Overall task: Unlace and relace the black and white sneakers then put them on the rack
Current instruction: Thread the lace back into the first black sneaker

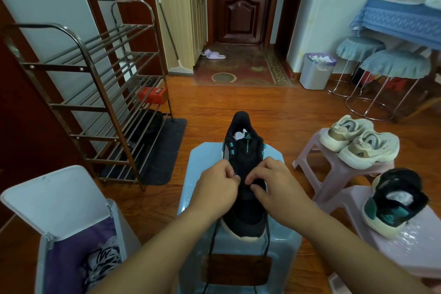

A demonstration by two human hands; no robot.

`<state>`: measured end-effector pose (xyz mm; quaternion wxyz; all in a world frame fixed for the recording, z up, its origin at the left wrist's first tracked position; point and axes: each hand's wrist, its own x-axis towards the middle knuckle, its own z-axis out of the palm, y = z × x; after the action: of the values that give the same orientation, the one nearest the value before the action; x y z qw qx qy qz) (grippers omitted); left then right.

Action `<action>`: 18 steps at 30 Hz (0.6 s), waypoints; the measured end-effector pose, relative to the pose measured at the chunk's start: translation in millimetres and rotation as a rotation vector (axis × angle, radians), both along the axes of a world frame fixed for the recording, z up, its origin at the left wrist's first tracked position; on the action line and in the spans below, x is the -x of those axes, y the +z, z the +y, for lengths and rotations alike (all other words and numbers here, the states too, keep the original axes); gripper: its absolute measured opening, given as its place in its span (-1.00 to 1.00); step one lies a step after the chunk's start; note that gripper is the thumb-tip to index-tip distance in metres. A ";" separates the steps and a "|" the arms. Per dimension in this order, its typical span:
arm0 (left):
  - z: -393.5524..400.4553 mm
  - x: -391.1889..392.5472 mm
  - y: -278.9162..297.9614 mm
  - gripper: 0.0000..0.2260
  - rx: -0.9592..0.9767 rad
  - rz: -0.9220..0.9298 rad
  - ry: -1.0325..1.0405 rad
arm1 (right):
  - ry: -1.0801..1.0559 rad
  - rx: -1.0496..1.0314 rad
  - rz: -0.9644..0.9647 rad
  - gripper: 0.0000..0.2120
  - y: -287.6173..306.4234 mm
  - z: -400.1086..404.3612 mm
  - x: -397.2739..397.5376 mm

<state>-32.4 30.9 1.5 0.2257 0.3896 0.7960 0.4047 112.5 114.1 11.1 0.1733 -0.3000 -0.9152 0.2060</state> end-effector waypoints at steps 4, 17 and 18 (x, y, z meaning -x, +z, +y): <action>-8.4 10.5 37.8 -0.88 -0.297 -0.143 0.065 | 0.020 -0.014 -0.024 -0.87 0.0 0.7 -1.7; -32.8 35.4 83.6 -0.92 -0.716 -0.568 0.077 | -0.569 0.924 0.028 -0.38 14.1 5.5 3.4; -32.4 36.2 85.9 -0.93 -0.734 -0.579 0.076 | -0.559 0.923 0.064 -0.43 14.5 2.2 7.2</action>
<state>-68.7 -1.5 87.4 0.2707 0.2853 0.5180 0.7596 105.4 116.3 25.6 0.0995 -0.5706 -0.6093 0.5416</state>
